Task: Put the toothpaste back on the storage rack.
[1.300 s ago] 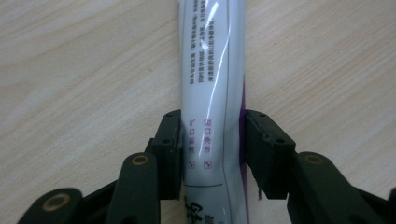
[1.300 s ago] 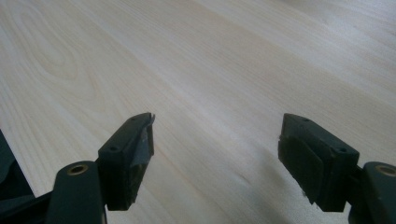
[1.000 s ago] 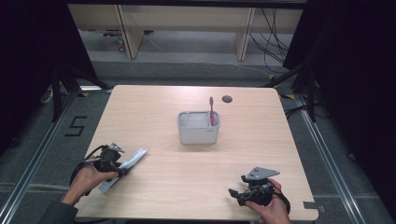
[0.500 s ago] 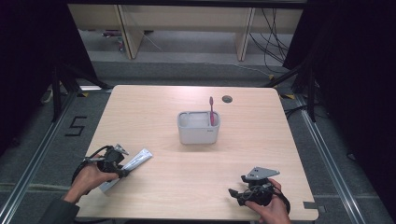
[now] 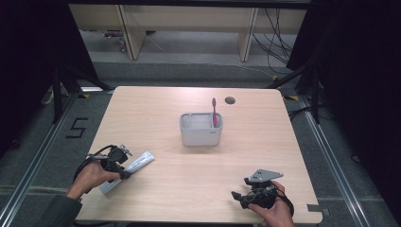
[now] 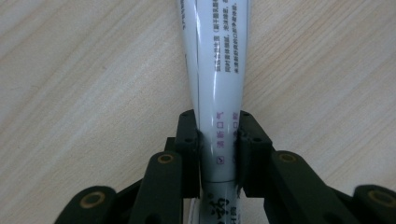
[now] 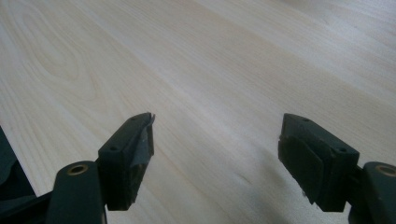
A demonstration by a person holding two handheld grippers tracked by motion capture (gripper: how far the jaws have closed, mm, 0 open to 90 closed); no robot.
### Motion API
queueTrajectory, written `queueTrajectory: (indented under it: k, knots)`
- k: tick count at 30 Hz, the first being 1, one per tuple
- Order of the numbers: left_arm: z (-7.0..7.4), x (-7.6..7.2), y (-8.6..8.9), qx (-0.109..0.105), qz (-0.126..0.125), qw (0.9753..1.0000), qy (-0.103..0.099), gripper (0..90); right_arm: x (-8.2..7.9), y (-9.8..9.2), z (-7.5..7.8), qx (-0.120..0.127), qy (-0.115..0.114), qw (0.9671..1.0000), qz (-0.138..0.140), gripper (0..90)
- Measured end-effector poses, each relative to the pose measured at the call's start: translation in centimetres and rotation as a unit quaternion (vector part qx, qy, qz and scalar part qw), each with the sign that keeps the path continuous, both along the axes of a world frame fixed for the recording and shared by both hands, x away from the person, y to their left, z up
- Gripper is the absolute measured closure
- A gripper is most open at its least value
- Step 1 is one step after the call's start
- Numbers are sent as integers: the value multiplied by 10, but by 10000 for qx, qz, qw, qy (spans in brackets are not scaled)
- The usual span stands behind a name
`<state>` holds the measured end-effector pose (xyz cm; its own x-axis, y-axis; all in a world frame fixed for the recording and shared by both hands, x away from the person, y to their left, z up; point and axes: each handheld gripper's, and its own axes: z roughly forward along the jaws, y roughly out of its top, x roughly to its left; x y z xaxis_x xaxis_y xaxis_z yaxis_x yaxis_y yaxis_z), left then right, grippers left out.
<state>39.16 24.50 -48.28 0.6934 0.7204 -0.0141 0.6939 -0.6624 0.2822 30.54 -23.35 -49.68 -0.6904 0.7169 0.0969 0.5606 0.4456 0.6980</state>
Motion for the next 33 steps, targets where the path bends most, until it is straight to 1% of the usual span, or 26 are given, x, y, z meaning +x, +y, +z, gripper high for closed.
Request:
queueTrajectory:
  k: [2,3,4,5,7,8,9,11,12,13,15,17,19,22,23,24,25,29,30,31,32,33]
  knots:
    - [0,1,-1,27,-63,10000,-24,732,0,0,0,0,-1,10000,2,277]
    - [1,2,-1,78,-63,9999,71,733,-1,0,1,19,69,10000,-24,277]
    - [1,2,-2,63,-53,10000,39,733,0,0,0,-1,-2,10000,2,277]
    - [1,2,-2,83,-74,9999,50,734,0,0,0,0,0,10000,0,277]
    - [1,2,-4,141,-108,9998,45,735,0,0,0,16,11,10000,-10,277]
    - [2,2,-4,201,-177,9996,63,734,0,0,0,16,17,10000,-13,277]
    - [2,2,-4,229,-221,9995,28,735,-1,0,1,40,91,9999,-32,277]
    - [2,3,-5,273,-241,9993,84,735,-1,0,1,44,88,9999,-34,277]
    - [2,4,-5,301,-254,9992,112,735,0,0,0,26,29,10000,-23,277]
    - [2,4,-5,305,-264,9991,111,736,0,0,0,4,5,10000,2,277]
    - [2,4,-6,333,-290,9990,108,737,-1,1,1,39,78,10000,-25,277]
    - [2,4,-6,336,-293,9989,114,739,0,0,1,36,66,10000,-27,277]
    - [2,4,-6,336,-313,9989,119,738,-1,0,1,44,126,9999,-94,277]
    - [3,4,-6,391,-347,9986,45,742,-1,0,1,43,67,10000,-28,277]
    - [3,4,-5,368,-351,9987,44,743,-1,0,1,46,99,9999,-52,277]
    - [3,4,-5,384,-359,9986,38,744,-2,1,2,58,184,9997,-122,277]
    - [3,3,-4,364,-347,9987,-37,745,0,-1,1,10,61,10000,-43,277]
    - [3,3,1,299,-296,9991,-87,749,0,-1,1,9,62,10000,-45,277]
    - [5,4,4,241,-250,9993,-112,749,0,0,1,35,101,9999,-63,277]
    - [6,4,5,233,-270,9992,-201,749,0,0,1,37,101,9999,-63,277]
    - [7,4,6,221,-267,9992,-209,749,0,0,1,37,99,9999,-62,277]
    - [10,4,7,166,-262,9991,-277,749,0,0,1,31,116,9999,-56,277]
